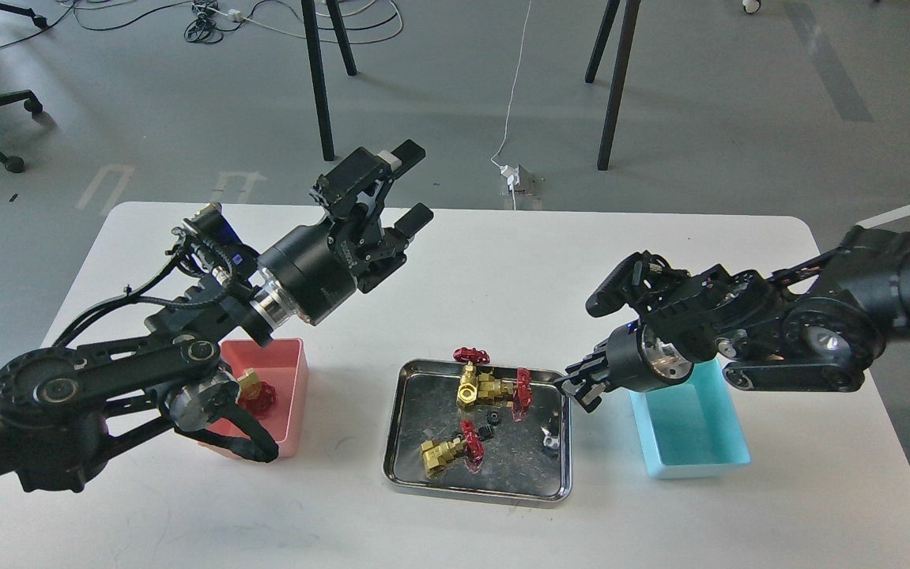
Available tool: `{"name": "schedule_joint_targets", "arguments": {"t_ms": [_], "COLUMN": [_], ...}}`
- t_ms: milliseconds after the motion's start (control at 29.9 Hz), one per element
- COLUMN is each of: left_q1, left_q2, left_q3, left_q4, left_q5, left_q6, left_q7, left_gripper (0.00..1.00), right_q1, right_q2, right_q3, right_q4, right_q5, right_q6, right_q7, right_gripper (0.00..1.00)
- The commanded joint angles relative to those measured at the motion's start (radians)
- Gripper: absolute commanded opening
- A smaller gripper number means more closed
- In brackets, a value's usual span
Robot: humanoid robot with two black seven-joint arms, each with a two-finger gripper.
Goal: Place valve in pink box and gear in blue box
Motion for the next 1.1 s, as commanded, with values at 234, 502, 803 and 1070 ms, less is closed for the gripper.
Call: {"name": "schedule_joint_targets", "arguments": {"t_ms": [234, 502, 803, 1070], "left_q1": [0.000, 0.000, -0.015, -0.064], "left_q2": [-0.066, -0.077, -0.071, -0.072], "left_q3": [-0.001, 0.000, -0.050, -0.425], "left_q4": [0.041, 0.052, 0.121, 0.377], "left_q5": [0.001, 0.001, -0.003, -0.052], "left_q6": [-0.002, -0.005, -0.035, -0.460], "left_q7": [0.000, 0.000, 0.000, 0.000], "left_gripper": [0.95, 0.95, 0.95, 0.95], "right_q1": [-0.034, -0.121, -0.143, -0.185], "right_q2": [-0.428, -0.451, -0.536, -0.557], "right_q3": [0.037, 0.155, 0.347, 0.770], "right_q4": [0.107, 0.165, 0.142, -0.032], "right_q5": [-0.036, -0.033, 0.023, 0.996], "right_q6": [0.003, -0.007, -0.016, 0.070], "right_q7": [0.003, 0.002, -0.004, 0.044], "right_gripper": [0.20, 0.99, 1.00, 1.00]}}
